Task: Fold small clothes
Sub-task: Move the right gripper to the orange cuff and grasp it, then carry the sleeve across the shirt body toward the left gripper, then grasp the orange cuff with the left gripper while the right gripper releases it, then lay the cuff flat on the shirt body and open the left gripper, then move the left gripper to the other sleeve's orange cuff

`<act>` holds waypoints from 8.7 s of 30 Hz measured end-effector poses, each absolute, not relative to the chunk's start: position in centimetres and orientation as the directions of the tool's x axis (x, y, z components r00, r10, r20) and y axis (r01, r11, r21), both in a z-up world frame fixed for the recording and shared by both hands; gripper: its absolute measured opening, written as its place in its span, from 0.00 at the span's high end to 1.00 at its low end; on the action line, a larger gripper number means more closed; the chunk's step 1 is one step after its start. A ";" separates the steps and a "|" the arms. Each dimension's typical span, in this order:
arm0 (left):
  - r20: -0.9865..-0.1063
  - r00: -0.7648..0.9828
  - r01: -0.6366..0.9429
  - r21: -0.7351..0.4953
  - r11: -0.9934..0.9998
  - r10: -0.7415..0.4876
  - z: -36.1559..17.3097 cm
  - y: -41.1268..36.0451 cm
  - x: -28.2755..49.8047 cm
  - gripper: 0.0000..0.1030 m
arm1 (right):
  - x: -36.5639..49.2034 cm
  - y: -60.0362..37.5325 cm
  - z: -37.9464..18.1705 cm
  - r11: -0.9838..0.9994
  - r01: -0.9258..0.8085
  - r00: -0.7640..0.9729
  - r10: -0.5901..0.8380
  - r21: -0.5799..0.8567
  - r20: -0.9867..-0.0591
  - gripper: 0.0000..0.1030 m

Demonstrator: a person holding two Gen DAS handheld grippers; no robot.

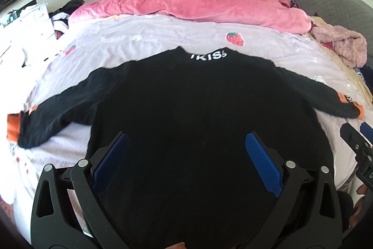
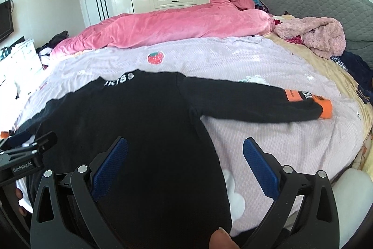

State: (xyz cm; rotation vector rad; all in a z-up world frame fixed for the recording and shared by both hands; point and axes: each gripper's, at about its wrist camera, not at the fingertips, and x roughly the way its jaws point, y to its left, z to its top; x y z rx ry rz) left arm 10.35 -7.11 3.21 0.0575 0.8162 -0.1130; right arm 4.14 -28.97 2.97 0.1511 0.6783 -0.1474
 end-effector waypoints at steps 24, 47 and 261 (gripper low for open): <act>-0.721 0.672 0.161 -0.081 0.984 -0.170 4.8 -9.9 20.8 0.09 | 12.0 -35.9 4.9 0.910 0.397 0.758 -0.255 0.115 -0.600 0.04; -0.759 0.616 0.229 -0.085 0.970 -0.212 -0.1 -12.6 26.3 0.09 | 15.2 -47.6 1.2 0.691 0.697 0.603 -0.420 0.191 -0.678 0.04; -0.701 0.704 -0.024 -0.185 0.982 -0.115 3.5 9.5 17.8 0.09 | 14.3 -21.6 1.5 0.997 -0.067 0.790 0.078 0.040 -0.608 0.04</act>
